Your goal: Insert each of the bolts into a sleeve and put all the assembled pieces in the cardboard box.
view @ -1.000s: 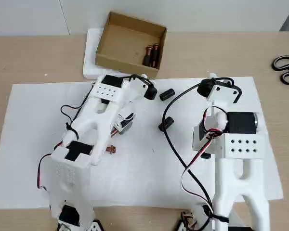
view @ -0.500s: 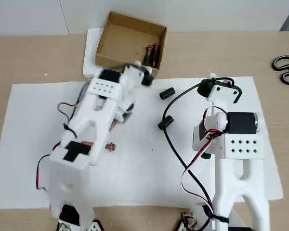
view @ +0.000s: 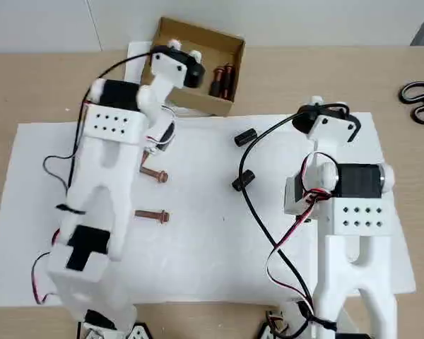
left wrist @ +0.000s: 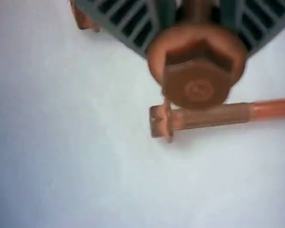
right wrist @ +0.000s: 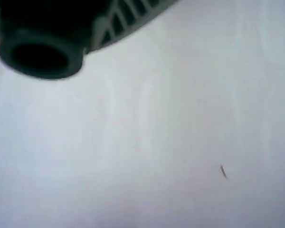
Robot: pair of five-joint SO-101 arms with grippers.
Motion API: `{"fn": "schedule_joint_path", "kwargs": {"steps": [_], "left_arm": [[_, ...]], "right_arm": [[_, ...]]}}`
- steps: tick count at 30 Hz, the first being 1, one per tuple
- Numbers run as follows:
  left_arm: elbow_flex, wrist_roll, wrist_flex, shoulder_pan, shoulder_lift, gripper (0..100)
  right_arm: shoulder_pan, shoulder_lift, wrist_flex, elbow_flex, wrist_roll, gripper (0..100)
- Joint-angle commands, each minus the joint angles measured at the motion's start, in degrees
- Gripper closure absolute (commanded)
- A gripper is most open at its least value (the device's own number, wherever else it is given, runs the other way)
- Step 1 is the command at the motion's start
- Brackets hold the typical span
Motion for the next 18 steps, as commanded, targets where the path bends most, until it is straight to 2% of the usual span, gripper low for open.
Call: {"fn": "schedule_joint_path", "kwargs": {"steps": [1, 6, 9, 18], "left_arm": [[-3.3, 2.2, 1.05, -0.62, -10.29, 99], [-3.38, 13.8, -1.05, 0.26, -21.1, 99], [-3.38, 16.62, -0.88, 0.26, -22.42, 99], [-3.65, 29.98, 0.97, 0.53, -23.82, 99]], "right_arm": [[-2.77, -2.07, -0.04, -2.81, -3.96, 99.5], [-10.86, -9.63, -0.22, -2.73, -5.71, 99.5], [-15.96, -13.49, -0.84, -2.64, -5.89, 99.5], [-22.99, -21.67, -1.1, 3.16, -5.98, 99.5]]}}
